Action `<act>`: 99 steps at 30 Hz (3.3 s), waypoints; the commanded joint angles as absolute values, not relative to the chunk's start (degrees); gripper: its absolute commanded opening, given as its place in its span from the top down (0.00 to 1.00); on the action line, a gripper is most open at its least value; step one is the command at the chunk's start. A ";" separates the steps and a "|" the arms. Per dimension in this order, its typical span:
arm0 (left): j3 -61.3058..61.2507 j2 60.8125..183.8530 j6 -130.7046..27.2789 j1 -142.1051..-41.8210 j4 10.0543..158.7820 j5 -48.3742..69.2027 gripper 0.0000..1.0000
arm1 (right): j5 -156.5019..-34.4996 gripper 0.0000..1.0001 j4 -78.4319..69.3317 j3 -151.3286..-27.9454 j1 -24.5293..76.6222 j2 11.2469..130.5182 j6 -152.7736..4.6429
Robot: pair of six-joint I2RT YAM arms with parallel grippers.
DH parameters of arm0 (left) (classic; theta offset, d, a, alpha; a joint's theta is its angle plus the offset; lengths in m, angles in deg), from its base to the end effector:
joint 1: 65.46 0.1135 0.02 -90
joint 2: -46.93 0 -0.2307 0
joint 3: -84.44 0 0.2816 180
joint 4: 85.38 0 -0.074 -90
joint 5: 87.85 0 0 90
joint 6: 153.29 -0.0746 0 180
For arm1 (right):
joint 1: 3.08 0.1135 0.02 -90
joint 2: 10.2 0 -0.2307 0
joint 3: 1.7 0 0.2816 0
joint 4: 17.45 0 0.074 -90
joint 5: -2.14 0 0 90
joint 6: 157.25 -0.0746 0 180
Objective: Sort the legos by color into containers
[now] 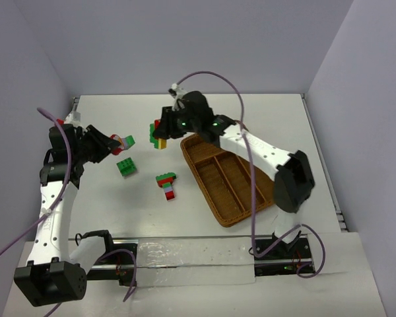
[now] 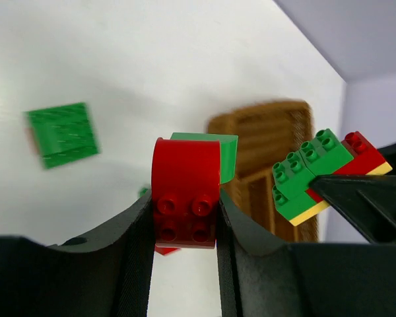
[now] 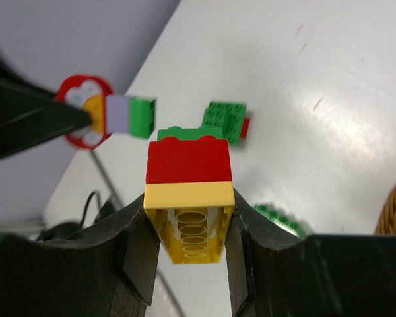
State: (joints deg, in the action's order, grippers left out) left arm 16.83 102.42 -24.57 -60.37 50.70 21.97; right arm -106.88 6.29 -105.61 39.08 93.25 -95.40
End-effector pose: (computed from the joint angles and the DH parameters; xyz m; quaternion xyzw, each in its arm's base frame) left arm 0.2883 0.0003 0.2868 -0.2435 0.8298 -0.2825 0.4151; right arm 0.3454 0.3456 0.2830 -0.1906 0.8065 0.4251 0.3640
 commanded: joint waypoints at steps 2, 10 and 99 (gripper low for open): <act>14.70 103.28 -23.80 -59.89 41.83 3.62 1.00 | -93.57 1.00 24.33 -123.54 43.01 107.57 -88.50; 16.95 101.46 -23.56 -59.86 40.74 0.65 1.00 | -92.81 0.92 29.48 -136.78 44.94 122.86 -87.49; 12.81 101.72 -33.76 -66.83 44.87 33.37 1.00 | -106.67 0.97 -15.00 -89.01 53.08 87.44 -43.00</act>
State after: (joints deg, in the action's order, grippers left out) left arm 17.07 103.28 -32.99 -66.58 45.91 39.12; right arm -106.68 -10.36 -90.10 52.64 89.57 -40.84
